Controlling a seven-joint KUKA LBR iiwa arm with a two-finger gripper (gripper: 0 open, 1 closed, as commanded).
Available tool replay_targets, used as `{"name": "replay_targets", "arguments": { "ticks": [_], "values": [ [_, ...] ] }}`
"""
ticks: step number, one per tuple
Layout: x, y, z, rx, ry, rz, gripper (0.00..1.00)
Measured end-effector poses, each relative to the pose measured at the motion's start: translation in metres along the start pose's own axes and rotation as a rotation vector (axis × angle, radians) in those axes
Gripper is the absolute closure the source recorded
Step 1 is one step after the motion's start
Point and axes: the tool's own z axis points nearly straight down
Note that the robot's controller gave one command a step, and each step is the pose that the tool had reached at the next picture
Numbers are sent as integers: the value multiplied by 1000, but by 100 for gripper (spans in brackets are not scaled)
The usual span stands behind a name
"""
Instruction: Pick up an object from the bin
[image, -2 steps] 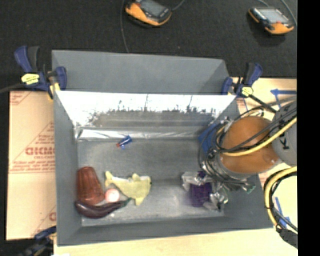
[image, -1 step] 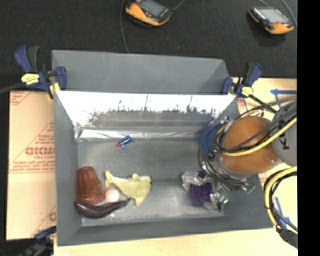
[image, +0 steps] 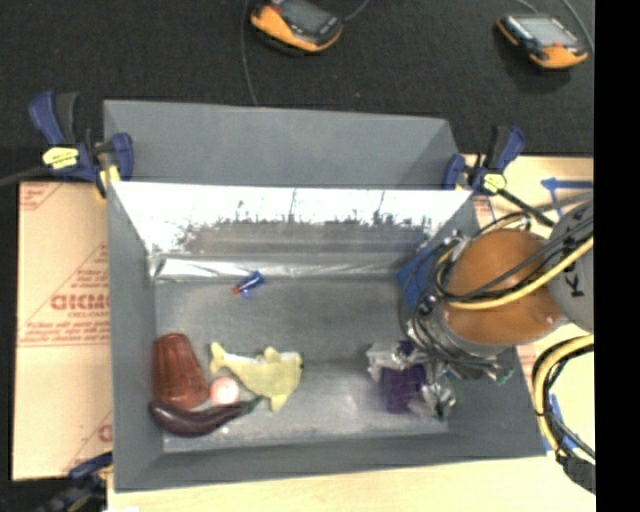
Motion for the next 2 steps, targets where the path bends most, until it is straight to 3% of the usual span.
{"name": "replay_targets", "arguments": {
  "ticks": [2],
  "values": [
    [0,-1,-20,0,1,4,100]
  ]
}}
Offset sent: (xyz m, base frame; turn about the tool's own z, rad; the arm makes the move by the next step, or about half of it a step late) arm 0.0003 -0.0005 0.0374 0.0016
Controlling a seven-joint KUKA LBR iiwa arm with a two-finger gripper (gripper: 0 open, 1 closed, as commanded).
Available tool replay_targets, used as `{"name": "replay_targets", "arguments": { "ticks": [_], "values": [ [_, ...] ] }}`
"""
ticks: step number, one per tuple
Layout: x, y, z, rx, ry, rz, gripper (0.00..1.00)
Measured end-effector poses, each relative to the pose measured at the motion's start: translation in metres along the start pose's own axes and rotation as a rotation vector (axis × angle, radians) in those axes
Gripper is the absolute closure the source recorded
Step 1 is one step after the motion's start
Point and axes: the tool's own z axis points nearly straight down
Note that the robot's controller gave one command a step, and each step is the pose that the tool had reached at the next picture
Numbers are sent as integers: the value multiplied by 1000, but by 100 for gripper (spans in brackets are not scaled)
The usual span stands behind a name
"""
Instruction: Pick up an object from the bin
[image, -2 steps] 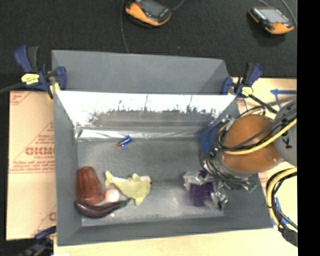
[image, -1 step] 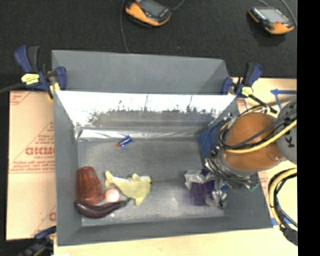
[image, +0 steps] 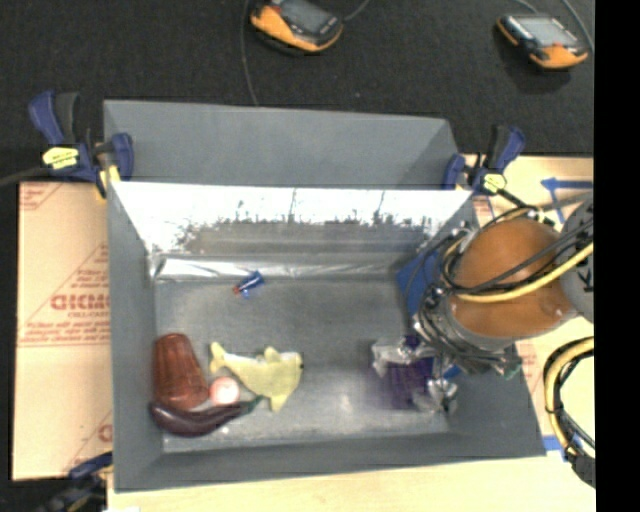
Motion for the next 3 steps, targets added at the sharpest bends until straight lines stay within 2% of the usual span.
{"name": "replay_targets", "arguments": {
  "ticks": [3],
  "values": [
    [-1,-1,-61,1,-1,6,100]
  ]
}}
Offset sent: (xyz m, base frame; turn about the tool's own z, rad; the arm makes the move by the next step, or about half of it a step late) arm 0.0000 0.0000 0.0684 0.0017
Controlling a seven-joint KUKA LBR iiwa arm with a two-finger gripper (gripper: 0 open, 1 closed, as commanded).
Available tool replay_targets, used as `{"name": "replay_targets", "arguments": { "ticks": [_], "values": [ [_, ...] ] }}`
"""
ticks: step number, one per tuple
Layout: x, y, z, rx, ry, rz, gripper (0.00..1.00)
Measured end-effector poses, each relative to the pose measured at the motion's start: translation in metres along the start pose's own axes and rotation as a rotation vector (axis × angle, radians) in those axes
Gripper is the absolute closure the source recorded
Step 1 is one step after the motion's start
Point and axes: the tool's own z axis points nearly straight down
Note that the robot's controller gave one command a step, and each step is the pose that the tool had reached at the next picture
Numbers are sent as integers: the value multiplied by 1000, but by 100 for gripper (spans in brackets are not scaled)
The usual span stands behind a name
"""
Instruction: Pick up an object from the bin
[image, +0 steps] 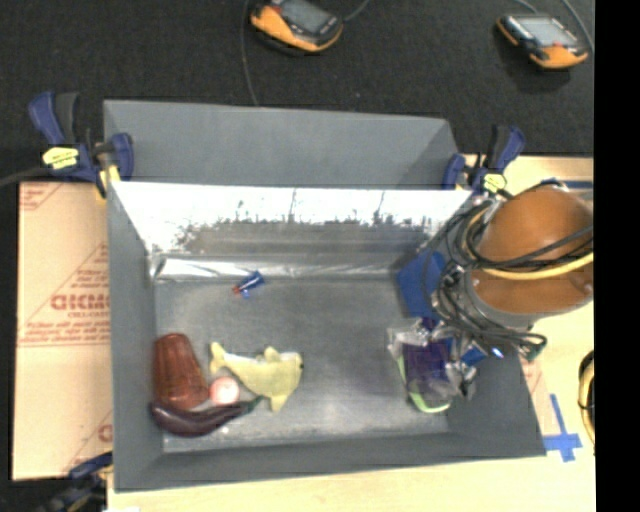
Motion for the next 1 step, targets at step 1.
{"name": "replay_targets", "arguments": {
  "ticks": [1],
  "values": [
    [0,0,-22,-3,2,1,100]
  ]
}}
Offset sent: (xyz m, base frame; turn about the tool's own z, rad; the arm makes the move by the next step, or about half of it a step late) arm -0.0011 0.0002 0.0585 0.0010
